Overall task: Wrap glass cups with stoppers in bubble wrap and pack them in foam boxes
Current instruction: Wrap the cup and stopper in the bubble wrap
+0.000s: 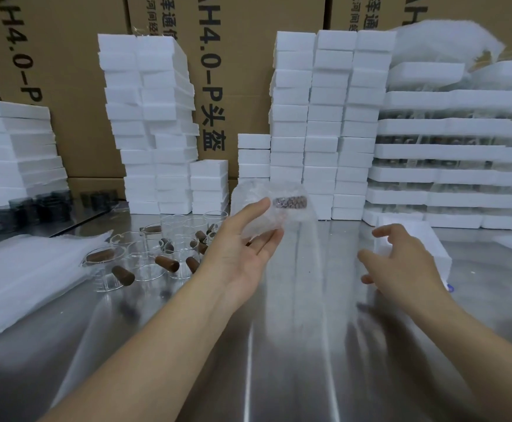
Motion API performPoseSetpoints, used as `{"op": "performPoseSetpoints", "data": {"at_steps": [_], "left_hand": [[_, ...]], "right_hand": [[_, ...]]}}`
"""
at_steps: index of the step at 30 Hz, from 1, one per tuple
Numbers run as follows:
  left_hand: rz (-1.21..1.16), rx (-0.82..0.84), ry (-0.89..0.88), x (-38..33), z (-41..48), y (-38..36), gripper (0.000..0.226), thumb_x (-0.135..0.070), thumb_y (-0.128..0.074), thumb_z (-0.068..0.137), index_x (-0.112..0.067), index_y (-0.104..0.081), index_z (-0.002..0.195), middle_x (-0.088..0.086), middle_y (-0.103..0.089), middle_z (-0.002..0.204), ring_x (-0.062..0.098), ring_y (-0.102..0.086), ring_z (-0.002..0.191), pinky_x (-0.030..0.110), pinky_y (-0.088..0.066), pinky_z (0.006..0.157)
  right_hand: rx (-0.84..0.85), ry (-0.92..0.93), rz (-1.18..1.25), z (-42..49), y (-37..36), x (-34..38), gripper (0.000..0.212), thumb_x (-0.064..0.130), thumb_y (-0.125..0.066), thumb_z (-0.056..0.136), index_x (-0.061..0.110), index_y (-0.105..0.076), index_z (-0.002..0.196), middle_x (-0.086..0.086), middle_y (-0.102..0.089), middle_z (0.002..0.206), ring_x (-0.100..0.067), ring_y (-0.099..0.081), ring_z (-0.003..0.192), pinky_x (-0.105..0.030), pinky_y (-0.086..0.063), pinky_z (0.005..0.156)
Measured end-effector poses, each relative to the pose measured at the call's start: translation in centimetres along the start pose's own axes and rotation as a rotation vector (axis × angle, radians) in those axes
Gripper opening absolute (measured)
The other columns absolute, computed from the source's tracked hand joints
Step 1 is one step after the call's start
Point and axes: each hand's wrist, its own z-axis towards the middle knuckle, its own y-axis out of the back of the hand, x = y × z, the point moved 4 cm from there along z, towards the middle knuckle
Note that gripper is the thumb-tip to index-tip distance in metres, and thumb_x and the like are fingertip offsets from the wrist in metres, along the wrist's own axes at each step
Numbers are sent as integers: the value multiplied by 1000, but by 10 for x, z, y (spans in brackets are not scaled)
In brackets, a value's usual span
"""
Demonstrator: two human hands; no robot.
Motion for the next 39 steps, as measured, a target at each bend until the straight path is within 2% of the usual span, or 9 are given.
{"op": "performPoseSetpoints", "data": {"at_steps": [3, 7, 11, 14, 16, 21, 26, 34, 39], "left_hand": [[-67, 10, -4, -4, 0, 0, 71, -16, -91, 69, -11, -66, 136, 16, -71, 136, 29, -76, 117, 37, -63, 97], [-13, -23, 16, -10, 0, 3, 76, -35, -92, 63, -18, -68, 133, 7, -72, 115, 17, -71, 101, 25, -50, 77], [182, 7, -97, -21, 1, 3, 63, -33, -91, 65, -24, -72, 125, -1, -81, 112, 12, -71, 92, 24, -48, 70], [364, 50, -192, -25, 2, 1, 71, -35, -92, 67, -26, -67, 132, -1, -82, 115, 17, -78, 96, 29, -58, 77], [518, 32, -242, -25, 4, 2, 80, -39, -95, 60, -33, -63, 134, 1, -80, 120, 24, -78, 106, 37, -62, 87], [966, 107, -272, -12, 11, 7, 88, -42, -99, 57, -44, -60, 136, -8, -70, 134, 14, -69, 120, 31, -58, 98], [1366, 185, -271, 3, 16, 15, 77, -32, -99, 73, -41, -57, 137, -23, -59, 128, -3, -58, 111, 10, -42, 77], [1391, 198, -146, 3, 24, 29, 73, -17, -91, 83, -51, -53, 136, -32, -52, 125, -1, -55, 116, 18, -42, 81], [1423, 229, -66, 10, 22, 30, 66, -39, -86, 89, -56, -48, 140, -26, -52, 126, -3, -51, 117, 13, -34, 82]], "right_hand": [[-46, 2, 46, 2, 3, 0, 38, 29, -65, 90, 30, -54, 127, 0, -57, 127, -26, -69, 100, -47, -56, 92], [-104, 109, 100, 0, 10, 10, 34, 34, -67, 92, 35, -56, 123, 12, -62, 110, -10, -63, 89, -34, -50, 69], [56, 295, -18, -8, 2, 21, 10, 45, -66, 94, 36, -64, 100, 13, -63, 92, -4, -60, 77, -26, -43, 65], [345, 373, -209, -19, -18, 20, 39, 61, -58, 96, 25, -64, 82, 7, -62, 78, -4, -58, 74, -30, -46, 72], [442, 390, -309, -23, -26, 16, 48, 68, -54, 94, 22, -63, 82, 9, -63, 82, -5, -60, 79, -30, -48, 79], [421, 415, -326, -19, -25, 13, 50, 76, -53, 89, 27, -65, 88, 12, -64, 89, -3, -62, 84, -31, -52, 81], [426, 415, -327, -17, -24, 12, 52, 82, -52, 83, 32, -66, 87, 13, -63, 94, -1, -62, 80, -32, -52, 74], [429, 420, -311, -16, -24, 11, 46, 79, -54, 84, 34, -65, 87, 13, -63, 97, -2, -60, 93, -34, -50, 89], [427, 429, -314, -15, -27, 9, 45, 77, -55, 86, 33, -66, 88, 13, -62, 96, -3, -59, 92, -34, -50, 88]]}}
